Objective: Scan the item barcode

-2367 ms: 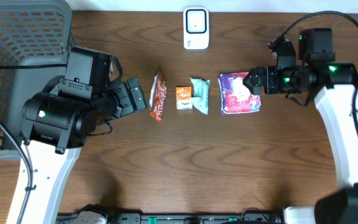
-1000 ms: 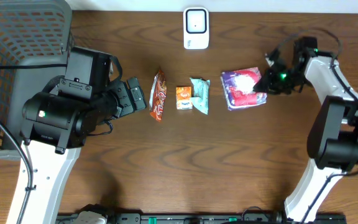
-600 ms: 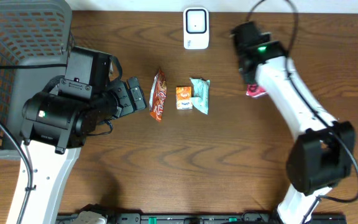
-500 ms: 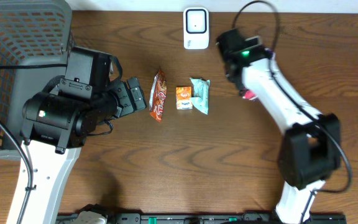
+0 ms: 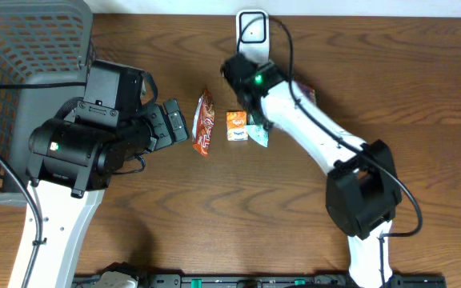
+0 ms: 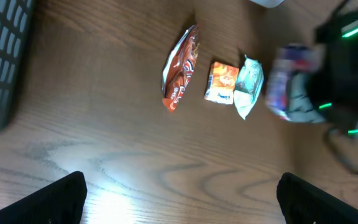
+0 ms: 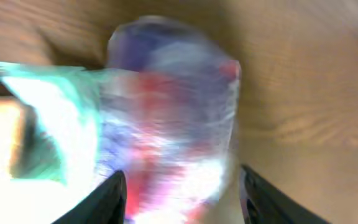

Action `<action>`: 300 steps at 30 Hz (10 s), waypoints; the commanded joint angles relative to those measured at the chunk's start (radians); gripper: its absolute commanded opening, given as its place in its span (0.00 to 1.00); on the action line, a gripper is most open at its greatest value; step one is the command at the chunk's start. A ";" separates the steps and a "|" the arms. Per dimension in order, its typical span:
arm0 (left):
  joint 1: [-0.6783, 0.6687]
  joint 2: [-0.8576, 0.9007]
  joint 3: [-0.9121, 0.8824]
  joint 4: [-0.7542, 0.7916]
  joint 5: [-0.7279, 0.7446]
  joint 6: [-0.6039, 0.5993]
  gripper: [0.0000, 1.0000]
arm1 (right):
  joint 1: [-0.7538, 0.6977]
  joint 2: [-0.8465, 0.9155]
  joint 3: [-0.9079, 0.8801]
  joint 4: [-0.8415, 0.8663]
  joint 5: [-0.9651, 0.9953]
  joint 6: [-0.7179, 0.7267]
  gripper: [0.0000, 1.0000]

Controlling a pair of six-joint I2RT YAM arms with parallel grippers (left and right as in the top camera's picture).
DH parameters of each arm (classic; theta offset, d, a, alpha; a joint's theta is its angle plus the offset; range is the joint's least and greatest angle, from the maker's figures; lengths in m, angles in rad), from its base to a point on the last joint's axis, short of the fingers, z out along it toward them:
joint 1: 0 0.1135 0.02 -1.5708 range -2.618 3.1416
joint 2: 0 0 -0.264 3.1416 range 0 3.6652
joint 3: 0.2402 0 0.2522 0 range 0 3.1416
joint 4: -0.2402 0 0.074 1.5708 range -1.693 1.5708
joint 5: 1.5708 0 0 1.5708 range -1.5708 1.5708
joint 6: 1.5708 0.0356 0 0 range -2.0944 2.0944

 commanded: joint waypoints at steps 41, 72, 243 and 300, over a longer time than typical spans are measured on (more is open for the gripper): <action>0.001 -0.005 0.006 0.000 -0.006 -0.002 0.98 | -0.044 -0.027 -0.012 0.069 -0.084 -0.063 0.76; 0.001 -0.005 0.006 0.000 -0.006 -0.002 0.98 | -0.217 0.051 0.156 -0.045 -0.494 -0.162 0.01; 0.001 -0.005 0.006 0.000 -0.006 -0.002 0.98 | -1.034 0.122 0.095 0.459 -0.736 0.604 0.02; 0.001 -0.005 0.006 0.000 -0.006 -0.002 0.98 | -0.106 0.154 0.114 -0.001 -0.420 -0.066 0.53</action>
